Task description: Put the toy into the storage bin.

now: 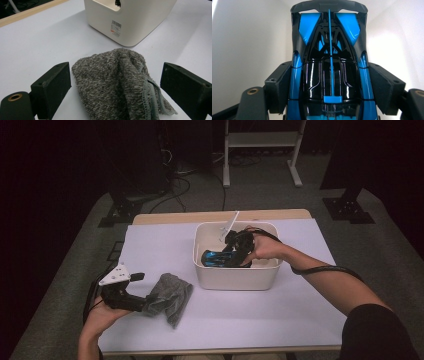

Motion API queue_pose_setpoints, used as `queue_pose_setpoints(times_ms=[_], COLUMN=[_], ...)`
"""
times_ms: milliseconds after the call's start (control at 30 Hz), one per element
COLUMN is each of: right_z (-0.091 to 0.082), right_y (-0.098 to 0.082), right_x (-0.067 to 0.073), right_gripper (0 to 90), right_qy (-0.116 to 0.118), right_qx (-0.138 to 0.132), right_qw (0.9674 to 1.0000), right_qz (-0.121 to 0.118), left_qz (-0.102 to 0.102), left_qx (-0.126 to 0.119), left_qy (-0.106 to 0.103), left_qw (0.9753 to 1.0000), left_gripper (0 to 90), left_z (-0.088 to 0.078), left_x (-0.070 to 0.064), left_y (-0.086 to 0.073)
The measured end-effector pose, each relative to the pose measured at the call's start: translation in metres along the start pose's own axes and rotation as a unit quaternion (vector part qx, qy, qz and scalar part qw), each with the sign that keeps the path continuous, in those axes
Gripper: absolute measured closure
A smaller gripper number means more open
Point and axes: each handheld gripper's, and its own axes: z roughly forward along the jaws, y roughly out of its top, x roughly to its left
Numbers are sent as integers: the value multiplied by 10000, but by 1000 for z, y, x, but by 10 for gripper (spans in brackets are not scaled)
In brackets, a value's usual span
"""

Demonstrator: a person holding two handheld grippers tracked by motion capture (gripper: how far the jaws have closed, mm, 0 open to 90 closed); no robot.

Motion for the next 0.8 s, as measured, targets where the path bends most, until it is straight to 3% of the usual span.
queue_pose_setpoints(times_ms=[267,800], right_z=[13,21], right_y=[4,2], right_x=[-3,0], right_gripper=[251,251], right_qy=[117,84], right_qx=[218,544], right_qw=[9997,9985], right_qz=[-3,-7], left_qz=[-42,-42], left_qx=[-60,-79], left_qy=[10,3], left_qw=[10000,10000], left_gripper=[87,87], left_z=[-2,-2], left_x=[1,1], left_y=[-1,0])
